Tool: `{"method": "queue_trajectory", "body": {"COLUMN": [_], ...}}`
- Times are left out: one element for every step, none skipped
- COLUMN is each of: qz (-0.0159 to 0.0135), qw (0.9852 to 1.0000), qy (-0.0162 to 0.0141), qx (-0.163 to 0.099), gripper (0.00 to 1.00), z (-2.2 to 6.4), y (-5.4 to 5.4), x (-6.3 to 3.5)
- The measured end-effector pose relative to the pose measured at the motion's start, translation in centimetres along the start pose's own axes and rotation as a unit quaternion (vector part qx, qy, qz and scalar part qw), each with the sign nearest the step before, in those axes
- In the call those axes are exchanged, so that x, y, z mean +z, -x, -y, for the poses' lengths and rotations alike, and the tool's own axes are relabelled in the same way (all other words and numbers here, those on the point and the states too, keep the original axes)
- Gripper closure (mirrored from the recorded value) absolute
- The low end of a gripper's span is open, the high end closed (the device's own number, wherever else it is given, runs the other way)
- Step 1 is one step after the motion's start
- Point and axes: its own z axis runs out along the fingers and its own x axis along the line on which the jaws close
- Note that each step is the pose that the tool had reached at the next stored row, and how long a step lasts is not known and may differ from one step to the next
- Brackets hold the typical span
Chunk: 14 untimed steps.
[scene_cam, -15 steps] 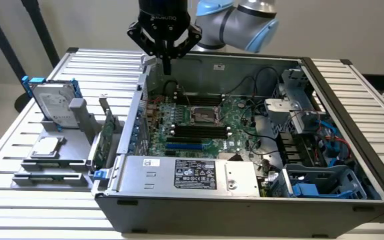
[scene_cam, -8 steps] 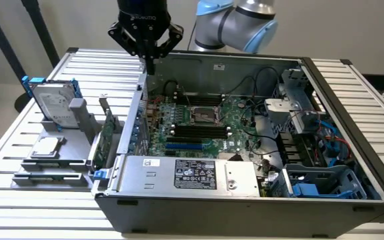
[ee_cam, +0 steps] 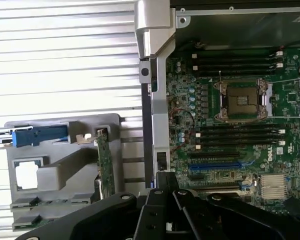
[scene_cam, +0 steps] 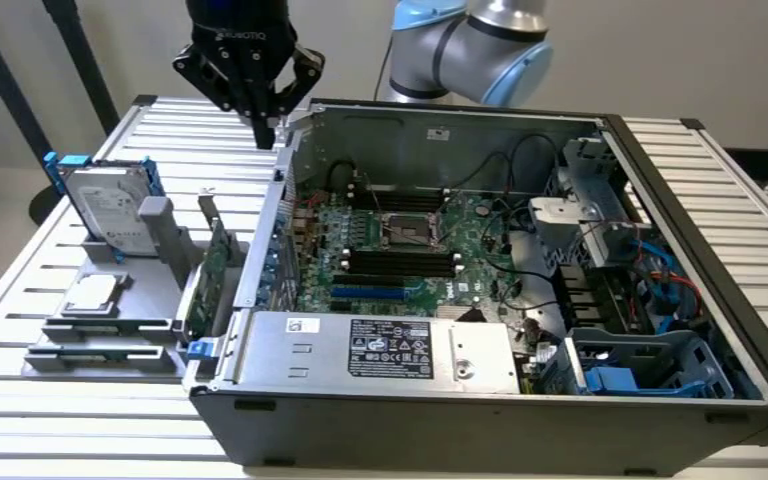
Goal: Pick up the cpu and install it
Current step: 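Reach for the cpu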
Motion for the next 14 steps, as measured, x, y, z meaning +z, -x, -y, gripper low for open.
{"method": "queue_trajectory", "body": {"qz": [-0.0001, -0.0003, -0.0005, -0.0006, -0.0008, -0.001, -0.0012, -0.0014, -0.0017, -0.0019, -0.0022, -0.0024, -0.0027, -0.003], "qw": [1.0, 1.0, 1.0, 1.0, 1.0, 1.0, 1.0, 1.0, 1.0, 1.0, 1.0, 1.0, 1.0, 1.0], "qy": [0.0, 0.0, -0.0001, 0.0, -0.0001, -0.0001, -0.0001, -0.0002, -0.0002, -0.0003, -0.0003, -0.0004, -0.0005, -0.0006], "qx": [0.0, 0.0, 0.0, 0.0, 0.0, 0.0, 0.0, 0.0, 0.0, 0.0, 0.0, 0.0, 0.0, 0.0], "gripper": [0.89, 0.89, 0.89, 0.89, 0.89, 0.89, 0.89, 0.89, 0.89, 0.89, 0.89, 0.89, 0.89, 0.89], "z": [0.01, 0.02, 0.03, 0.04, 0.05, 0.06, 0.07, 0.08, 0.08, 0.09, 0.1, 0.11, 0.11, 0.12], "y": [-0.5, -0.9, -1.4, -1.8, -2.3, -2.7, -3.2, -3.6, -4.1, -4.6, -5.0, -5.5, -5.9, -6.4], "x": [0.02, 0.04, 0.06, 0.08, 0.1, 0.12, 0.14, 0.16, 0.18, 0.21, 0.23, 0.25, 0.28, 0.3]}}
